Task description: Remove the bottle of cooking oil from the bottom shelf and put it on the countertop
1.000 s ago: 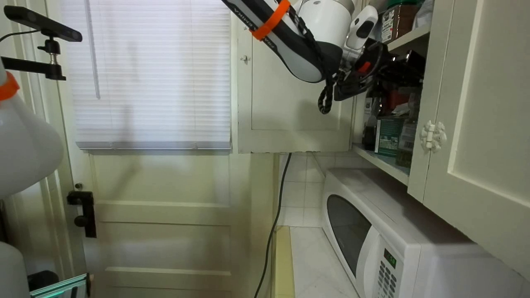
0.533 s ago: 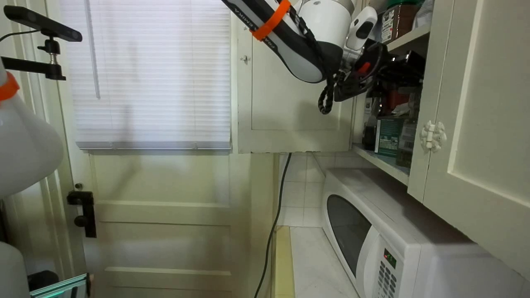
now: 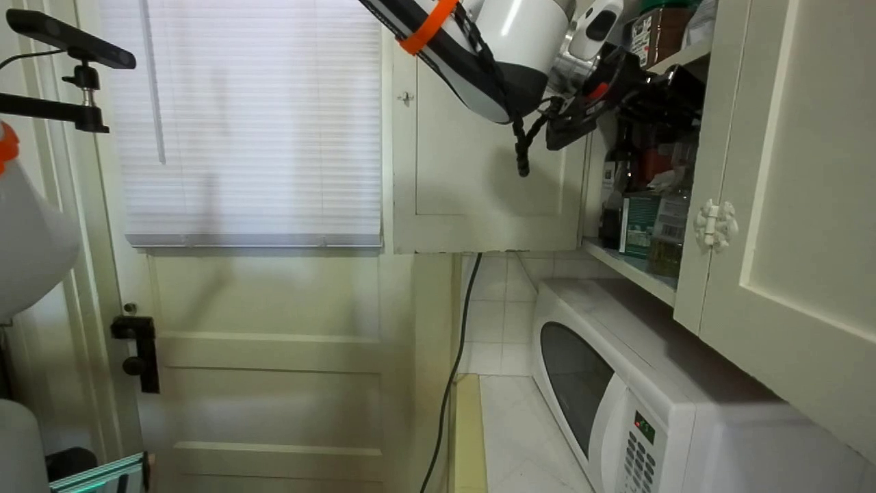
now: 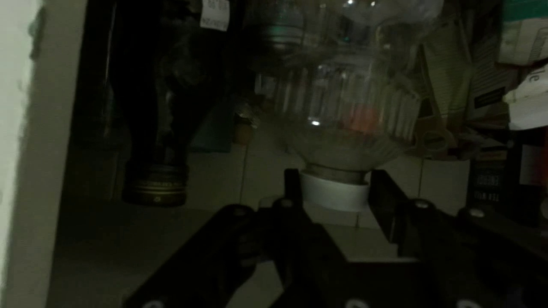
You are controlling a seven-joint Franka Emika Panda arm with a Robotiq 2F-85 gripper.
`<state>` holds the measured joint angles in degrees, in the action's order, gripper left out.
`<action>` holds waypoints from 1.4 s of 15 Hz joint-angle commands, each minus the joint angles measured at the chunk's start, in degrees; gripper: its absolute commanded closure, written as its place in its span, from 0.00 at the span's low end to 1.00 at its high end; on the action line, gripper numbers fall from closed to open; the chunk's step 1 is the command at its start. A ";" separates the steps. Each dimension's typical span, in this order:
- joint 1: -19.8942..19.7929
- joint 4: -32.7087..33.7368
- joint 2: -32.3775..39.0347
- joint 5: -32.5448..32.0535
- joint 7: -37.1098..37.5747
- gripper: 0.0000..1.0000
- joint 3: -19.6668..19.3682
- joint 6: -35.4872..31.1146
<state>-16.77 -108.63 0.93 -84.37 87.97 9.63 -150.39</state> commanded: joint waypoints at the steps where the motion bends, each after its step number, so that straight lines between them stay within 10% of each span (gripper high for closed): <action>1: -0.06 -3.19 -3.86 7.32 -6.53 0.81 0.04 -0.23; 7: 9.23 -8.05 -8.48 24.58 -23.16 0.81 -8.69 -0.81; 21: 13.64 -24.55 -23.97 67.09 -70.81 0.81 -11.73 -6.15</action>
<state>-4.24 -127.41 -18.76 -23.17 26.52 -1.06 -152.57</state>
